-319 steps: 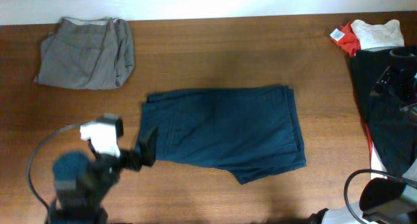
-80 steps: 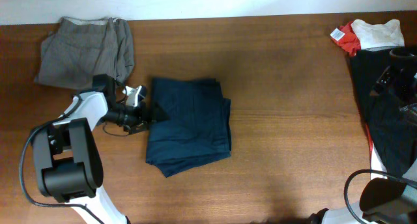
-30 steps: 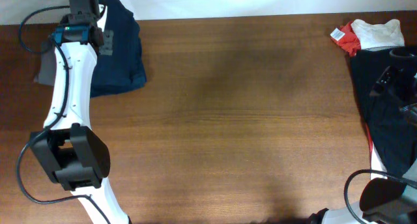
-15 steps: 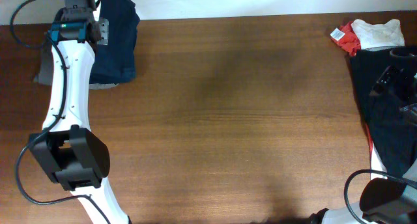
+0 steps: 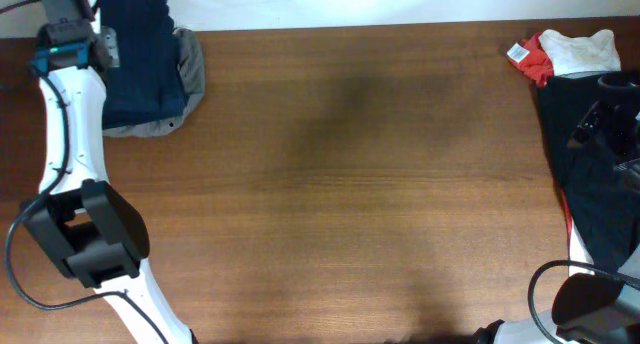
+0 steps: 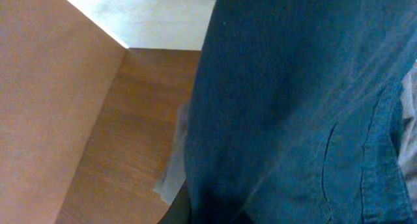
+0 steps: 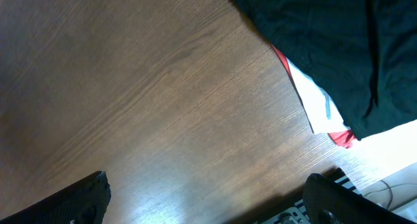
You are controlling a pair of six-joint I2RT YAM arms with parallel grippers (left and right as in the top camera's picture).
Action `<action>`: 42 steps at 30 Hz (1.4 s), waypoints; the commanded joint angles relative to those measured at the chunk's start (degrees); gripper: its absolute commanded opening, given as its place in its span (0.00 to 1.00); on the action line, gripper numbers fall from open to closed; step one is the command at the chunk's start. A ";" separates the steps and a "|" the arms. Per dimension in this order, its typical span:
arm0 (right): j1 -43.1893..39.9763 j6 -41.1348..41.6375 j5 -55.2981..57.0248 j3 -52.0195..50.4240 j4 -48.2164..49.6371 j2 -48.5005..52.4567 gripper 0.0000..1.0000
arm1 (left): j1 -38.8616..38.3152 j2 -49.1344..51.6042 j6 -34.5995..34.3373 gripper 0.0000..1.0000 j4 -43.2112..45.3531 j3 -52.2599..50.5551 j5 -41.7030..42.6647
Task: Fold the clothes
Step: 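Place the folded shorts onto the grey garment at top left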
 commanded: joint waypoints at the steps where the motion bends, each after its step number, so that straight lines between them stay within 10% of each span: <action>1: -0.02 -0.50 0.09 -0.02 -0.28 -0.44 0.98 | 1.62 2.05 0.44 0.13 2.01 1.68 3.08; 5: -0.02 -0.50 0.09 -0.02 -0.28 -0.44 0.98 | 2.25 4.68 0.44 0.26 3.74 1.68 3.08; 8: -0.02 -0.50 0.09 -0.02 -0.28 -0.44 0.98 | 2.67 6.05 0.42 0.68 4.63 1.68 3.06; 9: -0.02 -0.50 0.09 -0.02 -0.31 -0.44 0.98 | 2.73 6.43 0.42 0.96 4.85 1.68 2.99; 10: -0.02 -0.50 0.09 -0.02 -0.31 -0.44 0.98 | 2.78 6.73 0.44 0.99 4.94 1.68 2.89; 20: -0.02 -0.50 0.09 -0.02 -0.28 -0.44 0.98 | 0.26 6.54 0.37 0.98 -1.33 1.97 8.22; 23: -0.02 -0.50 0.09 -0.02 -0.28 -0.44 0.98 | -0.87 6.80 0.37 0.78 -7.15 1.88 18.80; 37: -0.02 -0.50 0.09 -0.02 -0.28 -0.44 0.98 | -2.21 16.98 -0.26 0.89 -17.73 1.62 27.63; 42: -0.02 -0.50 0.09 -0.02 -0.28 -0.44 0.98 | -2.21 19.37 -0.24 0.37 -19.39 1.62 33.86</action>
